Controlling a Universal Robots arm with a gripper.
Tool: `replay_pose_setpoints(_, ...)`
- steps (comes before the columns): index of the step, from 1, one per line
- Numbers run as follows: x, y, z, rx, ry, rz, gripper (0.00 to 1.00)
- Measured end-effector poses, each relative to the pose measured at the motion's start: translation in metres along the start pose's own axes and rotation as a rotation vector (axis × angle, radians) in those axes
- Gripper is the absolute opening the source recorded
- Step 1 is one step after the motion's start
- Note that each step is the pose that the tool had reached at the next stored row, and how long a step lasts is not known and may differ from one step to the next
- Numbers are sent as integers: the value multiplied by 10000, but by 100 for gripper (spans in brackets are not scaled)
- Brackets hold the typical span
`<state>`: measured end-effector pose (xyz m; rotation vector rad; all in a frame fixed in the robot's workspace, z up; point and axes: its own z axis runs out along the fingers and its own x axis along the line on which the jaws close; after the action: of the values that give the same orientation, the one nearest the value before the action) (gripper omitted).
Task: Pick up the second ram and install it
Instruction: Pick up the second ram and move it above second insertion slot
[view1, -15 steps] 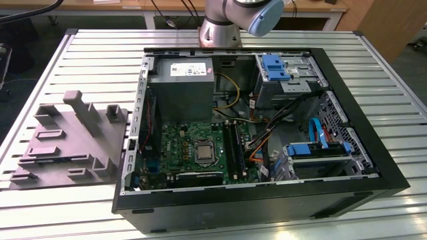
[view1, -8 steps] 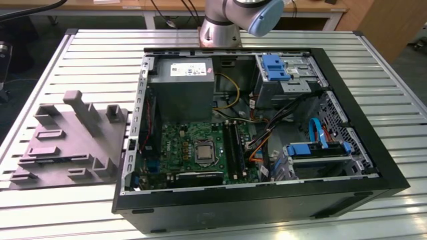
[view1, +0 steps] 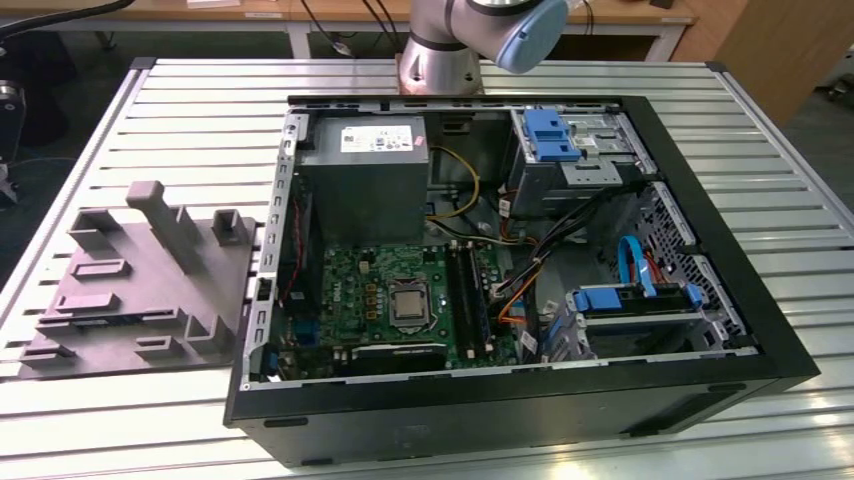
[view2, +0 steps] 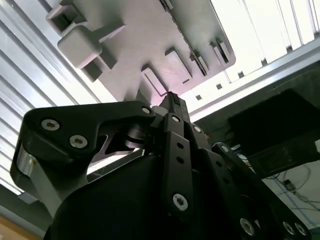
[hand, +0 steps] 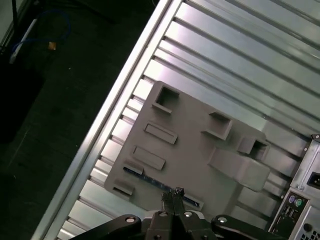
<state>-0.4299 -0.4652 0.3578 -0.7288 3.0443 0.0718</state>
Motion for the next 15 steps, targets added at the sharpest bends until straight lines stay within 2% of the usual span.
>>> replay_pose_setpoints(15, 1, -1, 38, -55, 116, -2739, 10)
